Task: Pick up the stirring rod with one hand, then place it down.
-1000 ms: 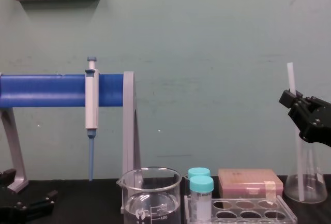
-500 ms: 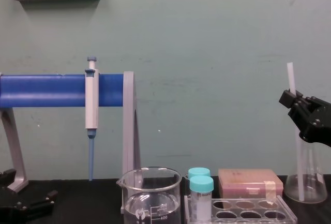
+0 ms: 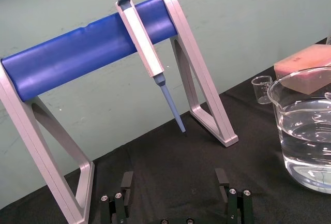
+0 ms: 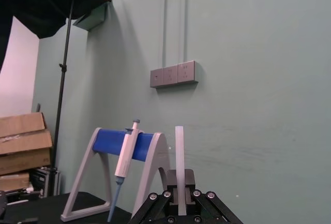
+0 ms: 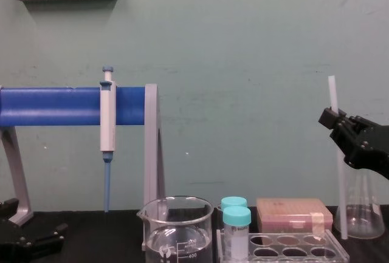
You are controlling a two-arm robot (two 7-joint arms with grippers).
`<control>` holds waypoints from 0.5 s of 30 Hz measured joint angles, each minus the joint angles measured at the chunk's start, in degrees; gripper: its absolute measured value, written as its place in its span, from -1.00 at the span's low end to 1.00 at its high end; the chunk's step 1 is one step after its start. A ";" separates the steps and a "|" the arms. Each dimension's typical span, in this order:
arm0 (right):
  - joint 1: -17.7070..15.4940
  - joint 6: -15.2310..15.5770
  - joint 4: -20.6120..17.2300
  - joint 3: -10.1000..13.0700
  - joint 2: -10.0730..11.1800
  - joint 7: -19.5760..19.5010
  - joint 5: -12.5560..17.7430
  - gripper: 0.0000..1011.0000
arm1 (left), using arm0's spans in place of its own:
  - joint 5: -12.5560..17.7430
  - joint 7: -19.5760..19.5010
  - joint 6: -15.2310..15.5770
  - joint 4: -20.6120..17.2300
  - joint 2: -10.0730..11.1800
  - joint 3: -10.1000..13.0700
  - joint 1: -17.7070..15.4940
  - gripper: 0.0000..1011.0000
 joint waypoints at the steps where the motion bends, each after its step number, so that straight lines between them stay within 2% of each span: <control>1: 0.11 0.12 0.15 0.00 -0.09 0.22 0.13 -0.86 | 0.00 0.00 0.00 0.00 0.00 0.00 0.00 0.98; 15: 2.58 1.76 4.92 -0.21 -1.25 3.29 2.48 -0.86 | 0.00 0.00 0.00 0.00 0.00 0.00 0.00 0.98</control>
